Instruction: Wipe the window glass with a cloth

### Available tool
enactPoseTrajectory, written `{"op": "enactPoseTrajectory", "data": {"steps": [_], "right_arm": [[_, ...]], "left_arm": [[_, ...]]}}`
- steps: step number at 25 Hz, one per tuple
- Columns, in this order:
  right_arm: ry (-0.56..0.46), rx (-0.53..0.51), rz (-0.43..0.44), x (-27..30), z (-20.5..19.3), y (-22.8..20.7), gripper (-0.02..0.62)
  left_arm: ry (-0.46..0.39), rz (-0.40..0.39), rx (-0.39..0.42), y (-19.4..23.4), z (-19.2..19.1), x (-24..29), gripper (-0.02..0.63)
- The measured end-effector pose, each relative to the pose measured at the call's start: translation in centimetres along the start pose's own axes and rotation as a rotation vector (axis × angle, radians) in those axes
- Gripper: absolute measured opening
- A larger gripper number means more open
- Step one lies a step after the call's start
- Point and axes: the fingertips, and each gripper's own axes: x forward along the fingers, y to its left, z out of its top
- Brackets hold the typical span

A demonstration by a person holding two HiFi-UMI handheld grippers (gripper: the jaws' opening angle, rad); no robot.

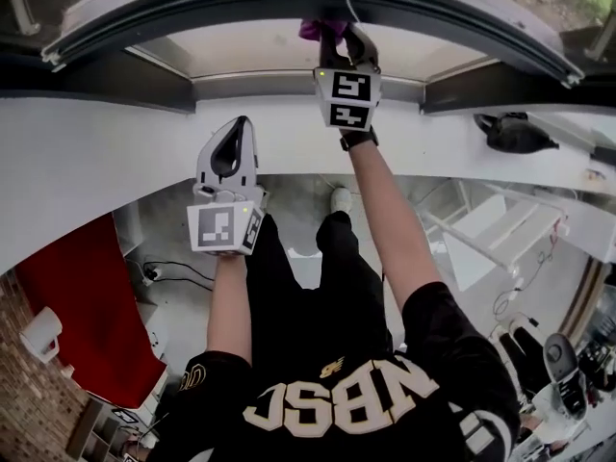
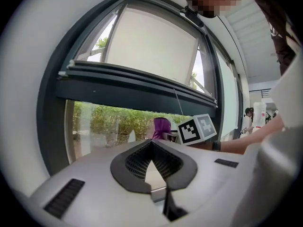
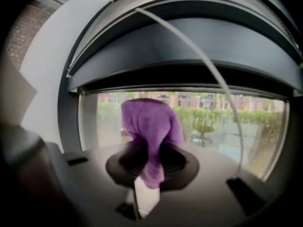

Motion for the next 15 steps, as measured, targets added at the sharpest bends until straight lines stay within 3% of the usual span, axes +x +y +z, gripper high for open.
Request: {"op": "enactPoseTrajectory", "data": {"steps": [6, 10, 15], "right_arm": [[0.018, -0.012, -0.082, -3.5, -2.3, -11.7, 0.072], [0.039, 0.063, -0.178, -6.0, -3.6, -20.1, 0.072], [0.068, 0.106, -0.304, -8.3, -4.4, -27.8, 0.072]], "left_arm": [[0.002, -0.085, -0.037, -8.6, -2.6, 4.4, 0.018], [0.01, -0.152, -0.066, -14.2, -3.9, 6.5, 0.018], [0.014, -0.195, -0.1, -17.9, -3.6, 7.3, 0.018]]}}
